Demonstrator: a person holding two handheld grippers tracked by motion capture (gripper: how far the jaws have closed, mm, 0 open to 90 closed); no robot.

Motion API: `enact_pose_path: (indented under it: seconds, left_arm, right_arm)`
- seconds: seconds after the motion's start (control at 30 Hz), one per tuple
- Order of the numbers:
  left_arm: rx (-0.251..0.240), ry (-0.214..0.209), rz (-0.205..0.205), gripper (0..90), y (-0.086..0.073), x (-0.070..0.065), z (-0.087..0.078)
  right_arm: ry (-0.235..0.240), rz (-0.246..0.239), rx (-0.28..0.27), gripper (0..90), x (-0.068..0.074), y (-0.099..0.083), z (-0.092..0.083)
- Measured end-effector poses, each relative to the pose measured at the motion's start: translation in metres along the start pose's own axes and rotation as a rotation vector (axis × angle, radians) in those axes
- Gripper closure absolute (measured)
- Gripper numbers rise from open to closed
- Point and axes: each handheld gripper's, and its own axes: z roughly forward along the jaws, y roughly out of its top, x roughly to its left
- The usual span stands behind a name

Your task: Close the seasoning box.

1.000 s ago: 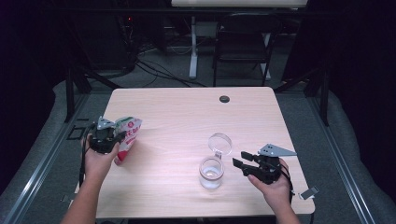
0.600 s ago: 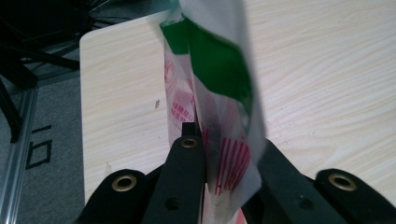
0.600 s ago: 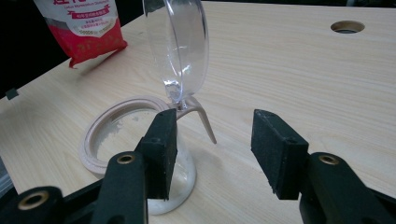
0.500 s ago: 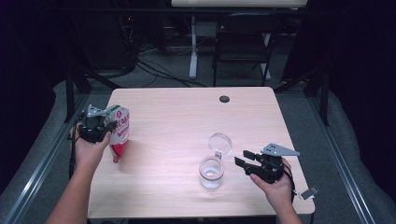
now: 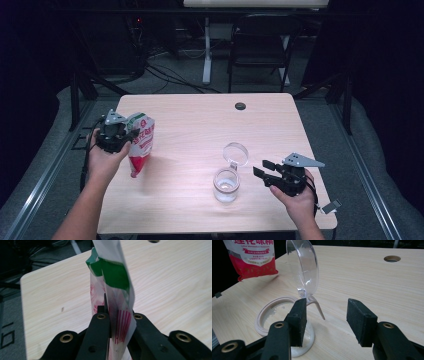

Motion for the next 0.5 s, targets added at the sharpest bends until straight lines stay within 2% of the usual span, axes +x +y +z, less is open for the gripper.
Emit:
enact_pose_path:
  seconds: [0.2,0.5]
  left_arm:
    - [-0.019,-0.083,0.071,90.0,0.011,-0.033,0.004]
    - [-0.040,-0.177,0.186,90.0,0.022,-0.088,0.008]
  right_arm:
    - [-0.004,0.009,-0.007,50.2,-0.002,0.000,-0.002]
    - [-0.011,-0.036,-0.004,53.8,0.001,0.003,-0.004]
